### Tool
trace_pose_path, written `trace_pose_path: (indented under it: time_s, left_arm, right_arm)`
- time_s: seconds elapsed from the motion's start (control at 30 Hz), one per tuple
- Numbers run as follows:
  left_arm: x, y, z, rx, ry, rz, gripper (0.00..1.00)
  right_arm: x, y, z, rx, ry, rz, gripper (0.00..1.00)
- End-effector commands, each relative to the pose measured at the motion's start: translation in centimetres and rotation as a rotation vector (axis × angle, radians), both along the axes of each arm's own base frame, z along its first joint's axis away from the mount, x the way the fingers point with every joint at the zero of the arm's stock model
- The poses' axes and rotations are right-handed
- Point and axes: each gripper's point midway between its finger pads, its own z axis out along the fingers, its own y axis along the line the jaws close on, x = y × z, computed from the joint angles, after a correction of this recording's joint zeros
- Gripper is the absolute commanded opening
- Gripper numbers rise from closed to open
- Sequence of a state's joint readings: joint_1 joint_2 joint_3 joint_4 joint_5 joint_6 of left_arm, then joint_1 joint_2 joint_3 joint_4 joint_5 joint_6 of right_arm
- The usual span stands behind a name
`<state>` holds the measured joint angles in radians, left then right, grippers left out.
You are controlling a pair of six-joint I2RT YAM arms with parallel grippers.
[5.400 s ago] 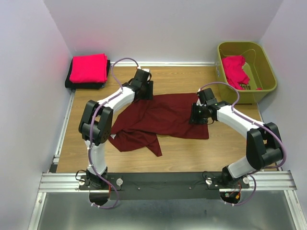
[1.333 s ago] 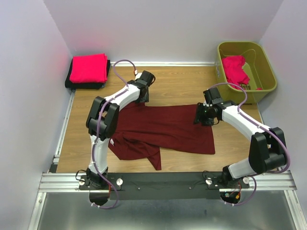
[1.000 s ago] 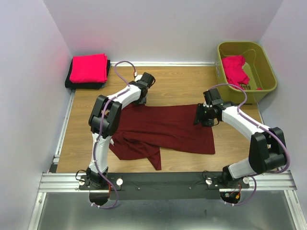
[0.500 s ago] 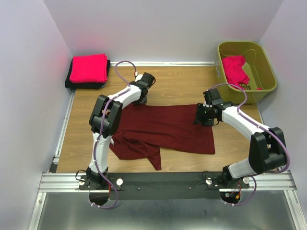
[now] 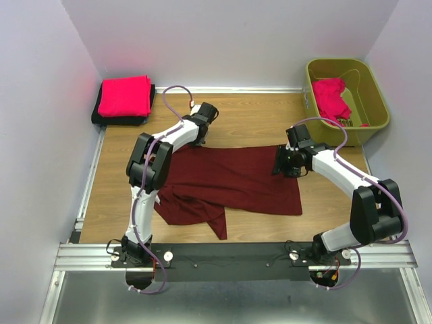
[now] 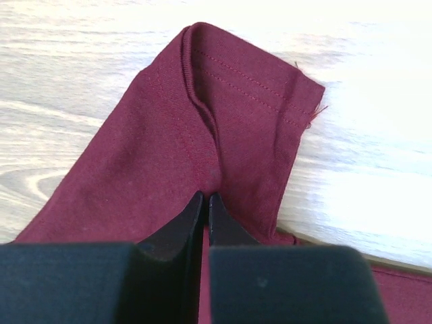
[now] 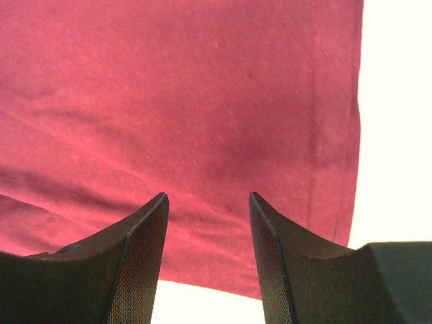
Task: Fold and stack the t-shirts
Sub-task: Flatten the tshirt out
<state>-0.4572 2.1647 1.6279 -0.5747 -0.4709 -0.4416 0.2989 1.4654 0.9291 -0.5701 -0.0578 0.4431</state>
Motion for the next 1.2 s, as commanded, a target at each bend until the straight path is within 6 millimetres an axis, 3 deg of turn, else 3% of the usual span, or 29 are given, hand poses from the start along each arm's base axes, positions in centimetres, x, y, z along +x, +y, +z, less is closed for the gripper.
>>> trace_pose_path:
  time_s: [0.0,0.27,0.5,0.73,0.93,0.97,1.17]
  left_arm:
    - [1.0,2.4,2.6,0.061,-0.052,0.035,0.1]
    - [2.0,2.5,4.1,0.001,-0.058,-0.025,0.13]
    - [2.3,3.1,4.2,-0.005,-0.057,-0.032,0.13]
    - [2.3,4.3,4.8,0.005,-0.058,-0.029,0.14]
    - [2.2,5.6,4.7,0.006,-0.052,-0.025,0.15]
    - [2.2,5.9,4.7,0.004,-0.049,-0.026,0.19]
    - [2.7,6.5,4.3,-0.056,-0.049,-0.04,0.24]
  right_arm:
    - [0.2,-0.3,-0.5,-0.022,-0.005,0.008,0.58]
    - [0.6,-0.7,-1.8,-0.047,0.003,-0.001,0.58]
    - [0.3,-1.5,-5.3,-0.097,0.053,-0.021,0.58]
    - [-2.5,-3.0,-8.0,-0.146,0.15,-0.087,0.56]
    - [-4.8,-4.3,-8.6,-0.171,0.199,-0.127,0.55]
    - [-5.2,-4.6,-8.6,-0.174,0.205,-0.136,0.56]
    - [-5.4,-5.0,-8.8,-0.179,0.221,-0.15,0.56]
